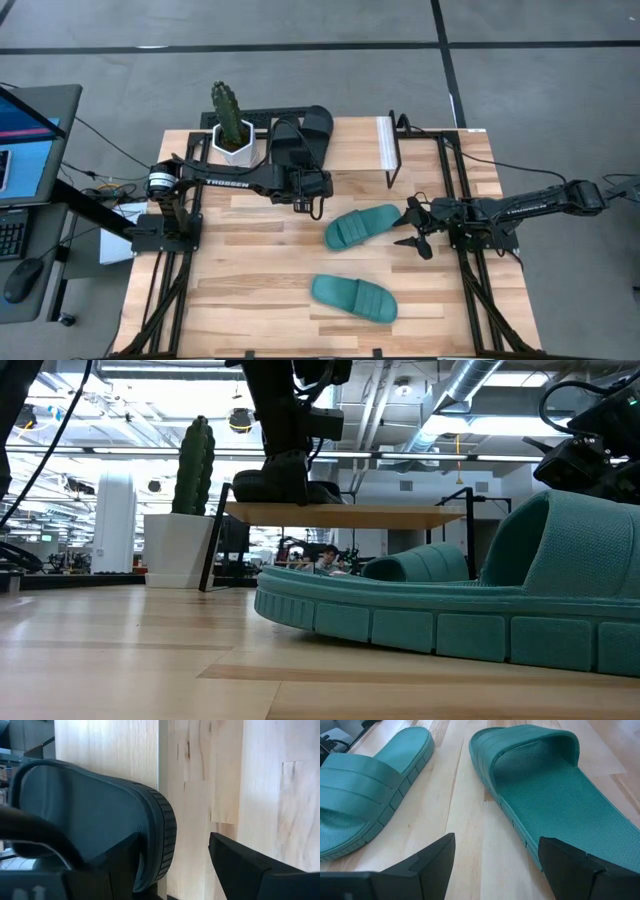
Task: Pick and place slides into the shelf
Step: Put the black slide on the shelf
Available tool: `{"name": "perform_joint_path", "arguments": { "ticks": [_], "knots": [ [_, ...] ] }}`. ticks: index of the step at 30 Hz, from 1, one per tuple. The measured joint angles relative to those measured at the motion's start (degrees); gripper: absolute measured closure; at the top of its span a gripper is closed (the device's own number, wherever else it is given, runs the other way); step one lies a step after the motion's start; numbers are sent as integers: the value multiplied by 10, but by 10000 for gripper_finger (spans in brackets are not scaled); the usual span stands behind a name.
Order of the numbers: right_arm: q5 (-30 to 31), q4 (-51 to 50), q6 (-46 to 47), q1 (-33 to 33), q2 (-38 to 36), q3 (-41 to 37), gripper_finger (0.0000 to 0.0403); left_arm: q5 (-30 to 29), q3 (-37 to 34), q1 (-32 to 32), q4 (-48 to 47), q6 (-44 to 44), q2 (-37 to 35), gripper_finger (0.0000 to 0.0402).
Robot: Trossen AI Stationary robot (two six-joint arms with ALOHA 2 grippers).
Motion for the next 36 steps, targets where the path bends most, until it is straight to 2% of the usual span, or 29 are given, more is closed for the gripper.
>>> {"name": "perform_joint_path", "arguments": {
  "ticks": [7, 11, 14, 36],
  "knots": [
    [0, 0, 0, 0, 0, 0, 133, 9, 0, 0, 0, -5, -1, 180],
    [0, 0, 0, 0, 0, 0, 133, -27, 0, 0, 0, -5, -1, 180],
    [0, 0, 0, 0, 0, 0, 133, -33, 0, 0, -1, 0, -1, 180],
    [0, 0, 0, 0, 0, 0, 133, 1, 0, 3, 0, -20, -1, 180]
  ]
}}
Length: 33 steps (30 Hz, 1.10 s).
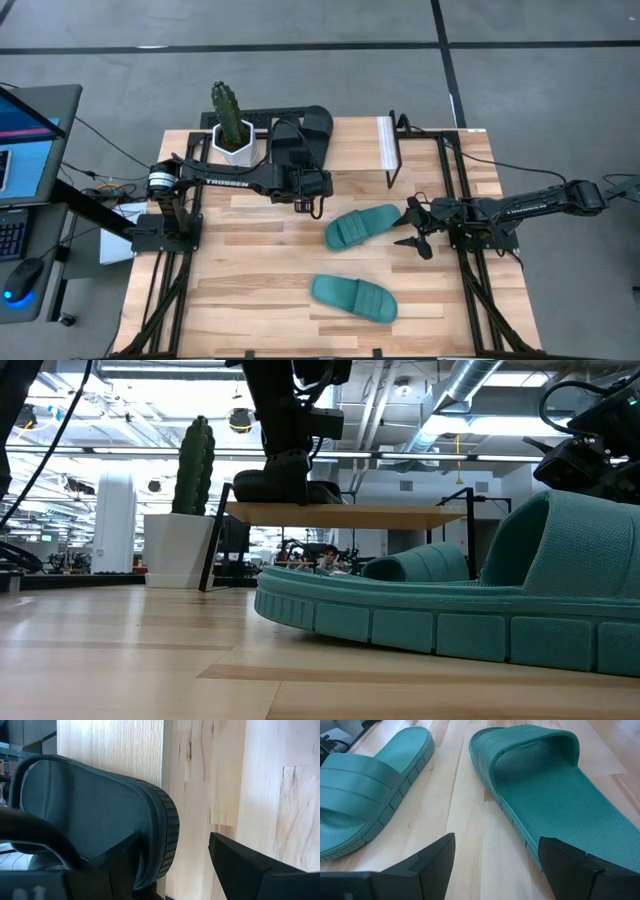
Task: Pick and place slides into the shelf
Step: Put the black slide on the shelf
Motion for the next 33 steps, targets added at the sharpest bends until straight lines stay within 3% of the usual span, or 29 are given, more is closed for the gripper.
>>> {"name": "perform_joint_path", "arguments": {
  "ticks": [22, 33],
  "knots": [
    [0, 0, 0, 0, 0, 0, 133, 11, 0, 0, 0, 4, 0, 180],
    [0, 0, 0, 0, 0, 0, 133, -64, 0, 4, 15, -11, 0, 180]
  ]
}}
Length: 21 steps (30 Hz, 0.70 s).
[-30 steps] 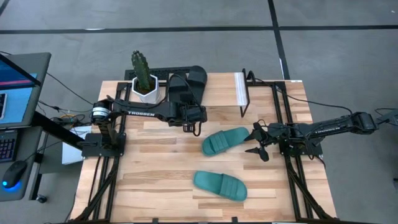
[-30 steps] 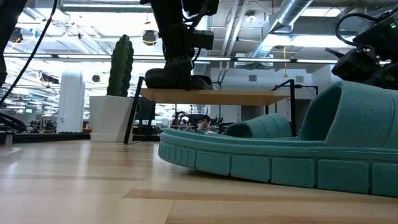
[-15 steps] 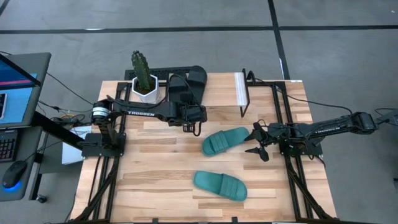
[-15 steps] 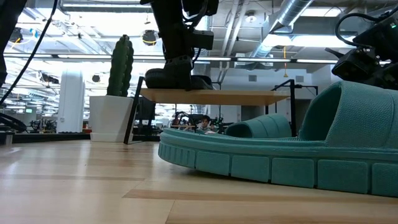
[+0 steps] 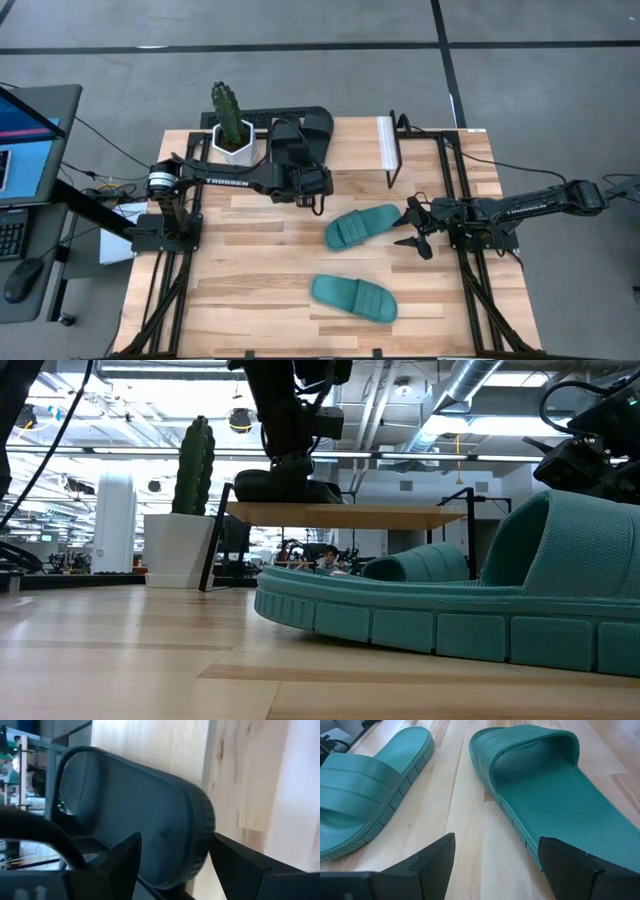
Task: Pick and place slides into the shelf
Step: Put the black slide on the shelf
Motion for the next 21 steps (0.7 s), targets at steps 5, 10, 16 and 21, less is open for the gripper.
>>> {"name": "perform_joint_path", "arguments": {
  "ticks": [5, 10, 16, 21],
  "knots": [
    [0, 0, 0, 0, 0, 0, 133, 50, 0, -1, -1, 3, 0, 178],
    [0, 0, 0, 0, 0, 0, 133, 113, 0, 6, -5, 20, 0, 134],
    [0, 0, 0, 0, 0, 0, 133, 111, 0, 5, -20, 24, 0, 19],
    [0, 0, 0, 0, 0, 0, 133, 92, 0, 5, -21, 30, 0, 31]
  ]
}}
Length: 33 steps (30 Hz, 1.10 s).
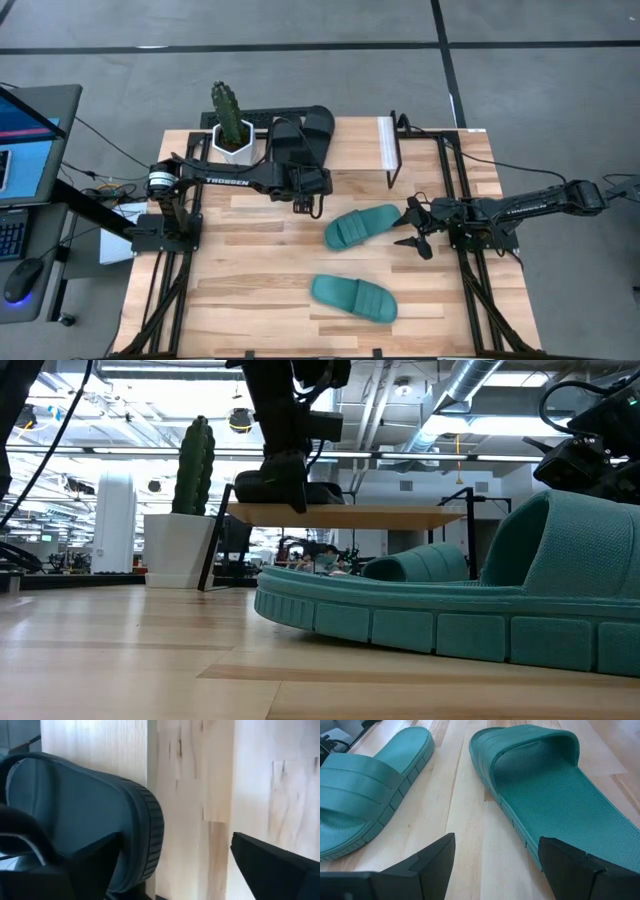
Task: Pick and place slides into the shelf
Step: Put the black slide on the shelf
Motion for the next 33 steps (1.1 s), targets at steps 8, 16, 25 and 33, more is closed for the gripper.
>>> {"name": "perform_joint_path", "arguments": {
  "ticks": [8, 16, 25, 33],
  "knots": [
    [0, 0, 0, 0, 0, 0, 133, -81, 0, -16, -3, -4, 0, 58],
    [0, 0, 0, 0, 0, 0, 133, -107, 0, -44, -10, -45, 0, 58],
    [0, 0, 0, 0, 0, 0, 133, -76, -17, -173, -233, -309, -13, 58],
    [0, 0, 0, 0, 0, 0, 133, -300, -60, -400, -270, -550, -100, 58]
  ]
}}
